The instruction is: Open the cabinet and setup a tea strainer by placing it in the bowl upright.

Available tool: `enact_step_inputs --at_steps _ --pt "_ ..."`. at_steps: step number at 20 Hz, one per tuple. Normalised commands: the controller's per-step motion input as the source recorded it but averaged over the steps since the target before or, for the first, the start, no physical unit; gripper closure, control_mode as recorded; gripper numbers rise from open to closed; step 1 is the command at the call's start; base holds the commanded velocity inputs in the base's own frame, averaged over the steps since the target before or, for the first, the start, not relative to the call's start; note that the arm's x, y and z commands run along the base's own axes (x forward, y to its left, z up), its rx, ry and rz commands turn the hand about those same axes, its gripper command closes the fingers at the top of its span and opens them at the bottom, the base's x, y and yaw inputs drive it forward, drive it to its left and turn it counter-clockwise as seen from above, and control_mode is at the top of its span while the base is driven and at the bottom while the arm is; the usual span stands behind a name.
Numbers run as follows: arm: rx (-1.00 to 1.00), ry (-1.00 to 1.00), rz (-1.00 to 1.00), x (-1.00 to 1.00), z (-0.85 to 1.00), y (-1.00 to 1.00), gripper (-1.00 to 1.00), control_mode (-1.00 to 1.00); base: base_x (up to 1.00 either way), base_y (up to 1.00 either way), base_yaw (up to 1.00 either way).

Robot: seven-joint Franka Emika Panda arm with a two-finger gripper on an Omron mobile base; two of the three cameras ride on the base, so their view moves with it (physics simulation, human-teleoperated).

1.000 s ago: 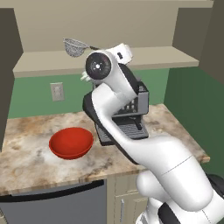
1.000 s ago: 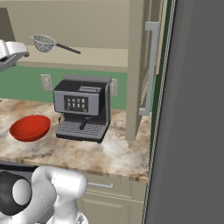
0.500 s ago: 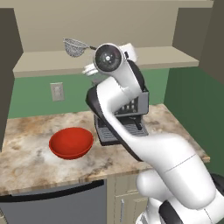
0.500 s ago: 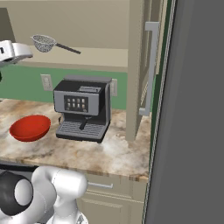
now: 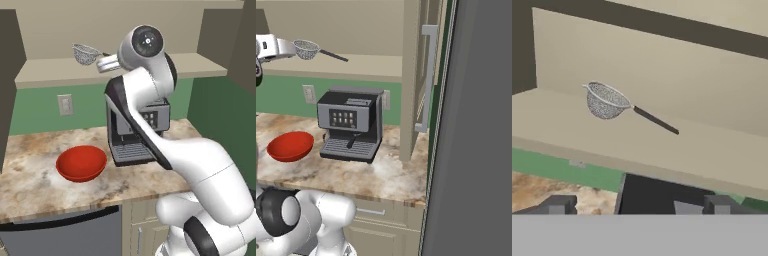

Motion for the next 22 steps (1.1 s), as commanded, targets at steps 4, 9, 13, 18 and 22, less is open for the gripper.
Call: enact_step_inputs --at_steps 4,9,13,18,22 --pt "-0.14 0.0 0.14 0.14 0.01 0.09 -1.0 -1.0 0.0 0.0 0.0" --pt "-0.14 0.07 0.25 0.15 0.0 0.14 -1.0 -1.0 0.0 0.0 0.0" --pt "-0.15 0.14 0.13 0.05 0.0 0.14 -1.0 -1.0 0.0 0.0 0.0" --pt "-0.11 0.11 0.0 0.17 -0.01 0.08 -1.0 -1.0 0.0 0.0 0.0" --pt "-0.14 0.0 0.0 0.29 -0.09 0.03 -1.0 -1.0 0.0 0.0 0.0"
